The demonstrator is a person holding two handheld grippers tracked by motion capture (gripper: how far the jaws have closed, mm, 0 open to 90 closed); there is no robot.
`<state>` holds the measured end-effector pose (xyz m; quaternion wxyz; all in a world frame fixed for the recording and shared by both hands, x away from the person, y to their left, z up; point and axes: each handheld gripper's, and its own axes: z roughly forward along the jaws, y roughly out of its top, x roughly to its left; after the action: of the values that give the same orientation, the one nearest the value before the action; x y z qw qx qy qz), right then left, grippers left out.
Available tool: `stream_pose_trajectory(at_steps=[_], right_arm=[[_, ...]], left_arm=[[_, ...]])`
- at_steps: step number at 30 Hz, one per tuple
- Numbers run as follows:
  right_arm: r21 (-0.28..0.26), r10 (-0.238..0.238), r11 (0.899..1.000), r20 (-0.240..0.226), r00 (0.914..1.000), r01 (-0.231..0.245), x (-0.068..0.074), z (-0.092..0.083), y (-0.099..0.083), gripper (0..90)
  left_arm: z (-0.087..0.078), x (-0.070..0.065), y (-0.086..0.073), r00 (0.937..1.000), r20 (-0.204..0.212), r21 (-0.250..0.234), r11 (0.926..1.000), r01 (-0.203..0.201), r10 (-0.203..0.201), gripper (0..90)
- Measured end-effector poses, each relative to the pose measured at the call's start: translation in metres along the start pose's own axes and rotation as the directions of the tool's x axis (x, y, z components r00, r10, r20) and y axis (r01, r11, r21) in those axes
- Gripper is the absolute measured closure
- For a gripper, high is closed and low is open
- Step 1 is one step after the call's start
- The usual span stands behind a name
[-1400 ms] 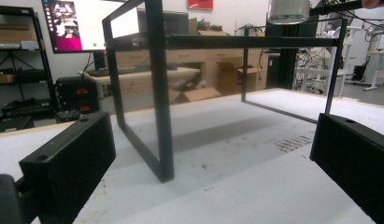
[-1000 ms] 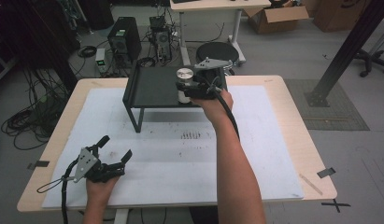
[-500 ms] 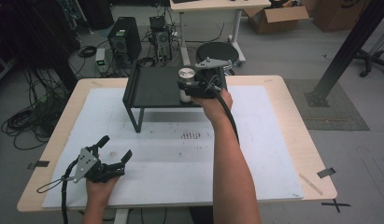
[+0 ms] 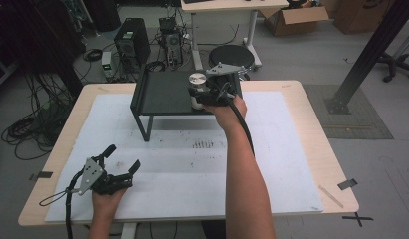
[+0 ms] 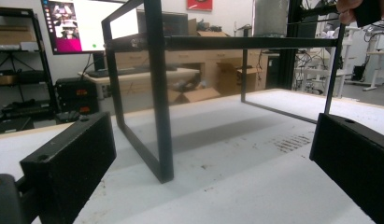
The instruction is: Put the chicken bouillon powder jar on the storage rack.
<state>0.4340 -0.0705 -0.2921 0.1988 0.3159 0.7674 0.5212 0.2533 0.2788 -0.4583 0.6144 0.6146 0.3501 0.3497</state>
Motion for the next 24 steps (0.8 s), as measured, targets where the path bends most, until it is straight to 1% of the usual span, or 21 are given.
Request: stream_pose_trajectory(at_steps=[17,19,23,24], right_arm=[[-0.013,-0.006,1.000,0.009,0.9999,0.006,0.0019,0.0000,-0.0021,42.6],[-0.013,-0.003,1.000,0.009,1.0000,0.003,0.0020,-0.0001,-0.0021,41.8],[-0.024,0.006,1.000,0.019,0.9998,-0.005,0.0022,-0.0009,-0.0017,35.2],[-0.024,0.009,1.000,0.019,0.9998,-0.009,0.0021,-0.0012,-0.0018,35.2]], left_arm=[[0.0002,0.0005,0.0000,1.0000,0.000,0.002,1.0000,0.004,-0.004,0.8],[0.0002,0.0004,0.0000,1.0000,0.000,0.002,1.0000,0.003,-0.003,0.8],[0.0002,0.0005,0.0000,1.0000,0.000,0.002,1.0000,0.003,-0.003,0.8],[0.0002,0.0006,0.0000,1.0000,0.000,0.003,1.0000,0.005,-0.005,0.8]])
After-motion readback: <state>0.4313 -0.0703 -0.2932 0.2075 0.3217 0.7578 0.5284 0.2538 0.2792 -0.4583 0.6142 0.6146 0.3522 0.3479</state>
